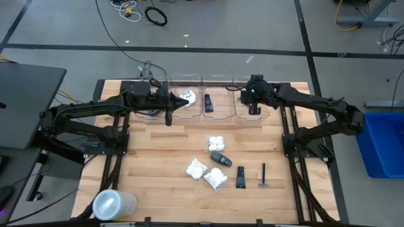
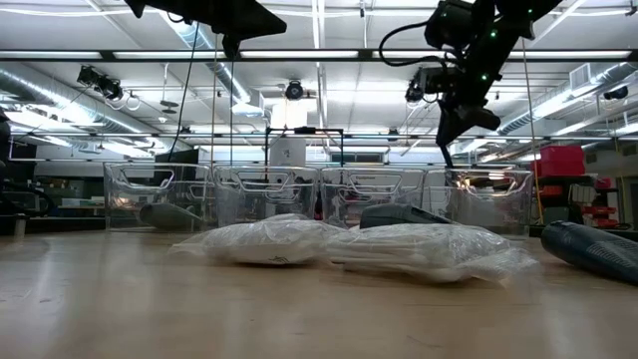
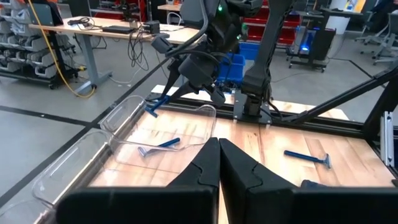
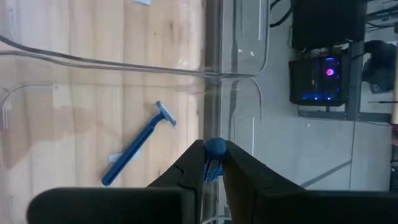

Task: Pick & Place Travel size toiletries
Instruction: Put the left blue razor into the right transparent bin, then put the blue shave cream into the middle right transparent bin

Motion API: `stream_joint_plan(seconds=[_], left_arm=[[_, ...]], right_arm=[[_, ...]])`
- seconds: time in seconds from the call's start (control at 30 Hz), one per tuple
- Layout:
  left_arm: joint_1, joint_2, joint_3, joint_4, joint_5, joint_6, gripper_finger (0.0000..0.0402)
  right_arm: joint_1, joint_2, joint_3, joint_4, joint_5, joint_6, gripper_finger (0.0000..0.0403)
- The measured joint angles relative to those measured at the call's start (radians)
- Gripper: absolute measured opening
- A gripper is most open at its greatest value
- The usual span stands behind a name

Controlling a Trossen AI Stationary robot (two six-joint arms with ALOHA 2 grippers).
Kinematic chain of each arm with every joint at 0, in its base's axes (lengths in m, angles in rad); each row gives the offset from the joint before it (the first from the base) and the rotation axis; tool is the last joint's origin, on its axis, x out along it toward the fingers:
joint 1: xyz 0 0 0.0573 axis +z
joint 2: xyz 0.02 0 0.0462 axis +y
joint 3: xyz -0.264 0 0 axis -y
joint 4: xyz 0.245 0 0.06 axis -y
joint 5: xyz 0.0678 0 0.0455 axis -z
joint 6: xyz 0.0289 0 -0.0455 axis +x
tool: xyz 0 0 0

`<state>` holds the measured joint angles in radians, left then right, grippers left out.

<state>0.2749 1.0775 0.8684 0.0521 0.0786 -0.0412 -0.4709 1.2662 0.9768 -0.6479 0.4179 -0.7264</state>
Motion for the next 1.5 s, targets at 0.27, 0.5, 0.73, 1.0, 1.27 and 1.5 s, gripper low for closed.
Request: stream_joint_plan(seconds=[0.27, 0.5, 0.73, 1.0, 1.27, 1.5], left_arm=[[0.000, 0.000, 0.000, -0.002, 0.000, 0.001, 0.0007], [0.000, 0.000, 0.000, -0.018, -0.005, 0.001, 0.0008], [0.000, 0.000, 0.000, -0.021, -0.008, 0.002, 0.0004], [0.000, 0.000, 0.000, -0.021, -0.012, 0.001, 0.0010], [0.000, 0.000, 0.000, -0.021, -0.012, 0.000, 0.0009], [0.000, 0.000, 0.000, -0.020, -0.012, 0.000, 0.0004]], right_arm=[[0.000, 0.005, 0.000, -0.002, 0.025, 0.000, 0.0078], [0.000, 0.005, 0.000, -0.001, 0.027, 0.011, 0.0132], [0.000, 0.005, 0.000, -0.001, 0.027, 0.011, 0.0168], [0.000, 0.005, 0.000, -0.001, 0.026, 0.011, 0.0184], [0.000, 0.004, 0.000, -0.002, 0.026, 0.040, 0.0190], [0.000, 0.004, 0.000, -0.002, 0.026, 0.041, 0.0178]])
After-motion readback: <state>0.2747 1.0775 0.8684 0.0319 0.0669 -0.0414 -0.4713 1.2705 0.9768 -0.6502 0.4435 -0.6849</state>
